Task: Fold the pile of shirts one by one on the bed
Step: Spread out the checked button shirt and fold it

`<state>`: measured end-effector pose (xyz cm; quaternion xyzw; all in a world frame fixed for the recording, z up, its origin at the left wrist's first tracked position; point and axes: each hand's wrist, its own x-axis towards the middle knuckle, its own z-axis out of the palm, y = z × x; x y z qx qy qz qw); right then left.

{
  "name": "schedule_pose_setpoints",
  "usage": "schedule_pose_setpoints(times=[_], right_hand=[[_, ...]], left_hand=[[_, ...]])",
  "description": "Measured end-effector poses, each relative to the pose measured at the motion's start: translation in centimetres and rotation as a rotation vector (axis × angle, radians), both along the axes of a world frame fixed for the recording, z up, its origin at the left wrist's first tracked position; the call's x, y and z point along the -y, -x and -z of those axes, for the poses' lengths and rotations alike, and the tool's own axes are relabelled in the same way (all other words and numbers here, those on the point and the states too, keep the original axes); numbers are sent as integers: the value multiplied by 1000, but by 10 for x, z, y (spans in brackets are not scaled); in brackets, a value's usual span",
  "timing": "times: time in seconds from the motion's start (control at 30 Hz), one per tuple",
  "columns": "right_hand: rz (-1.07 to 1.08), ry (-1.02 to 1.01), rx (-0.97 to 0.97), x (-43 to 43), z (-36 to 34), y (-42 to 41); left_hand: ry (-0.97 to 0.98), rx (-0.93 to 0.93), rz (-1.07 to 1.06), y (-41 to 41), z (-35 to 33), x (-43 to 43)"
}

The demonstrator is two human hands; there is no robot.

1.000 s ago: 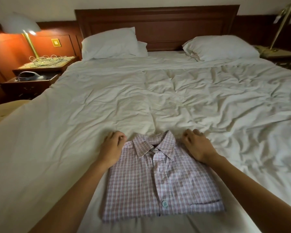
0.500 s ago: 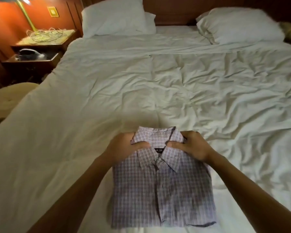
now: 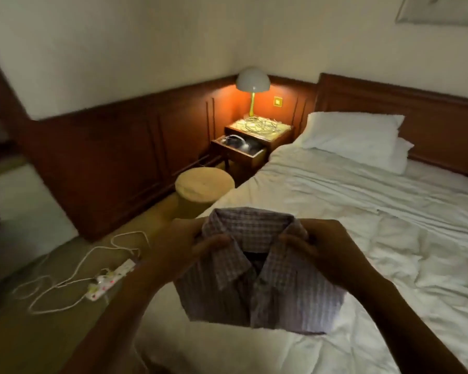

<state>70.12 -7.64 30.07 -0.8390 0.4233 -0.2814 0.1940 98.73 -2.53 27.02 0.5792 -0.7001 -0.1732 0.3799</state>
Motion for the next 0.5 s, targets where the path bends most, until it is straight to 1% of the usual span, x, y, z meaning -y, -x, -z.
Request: schedule_pose_setpoints(times=[0.03,0.1,0.13,0.17,0.2,0.3,0.4,0.5], right_hand=[[-70,23,-3,2,-13,-36],[-213,66,17,4,-29,-110],[-277,74,33,3,-32,-139],[-368,81,43,-1,-36,-188],[-429,86,51,-4,-38,-218],[-678,67,60,-29,-37,-342],[-894,46,37,-62,-35,-450],[-1114,10,13,-112,-39,-540]], left_hand=[[50,-11,-72,-32,-12,-15],[139,28,-225,-95,-29,-49],[144,48,-292,-118,-35,-65],[123,71,-384,-154,-40,-93],[103,96,-435,-175,-42,-110],[87,182,-674,-257,-43,-187],[-6,163,-905,-309,-50,-263],[-65,126,-1063,-337,-53,-340]])
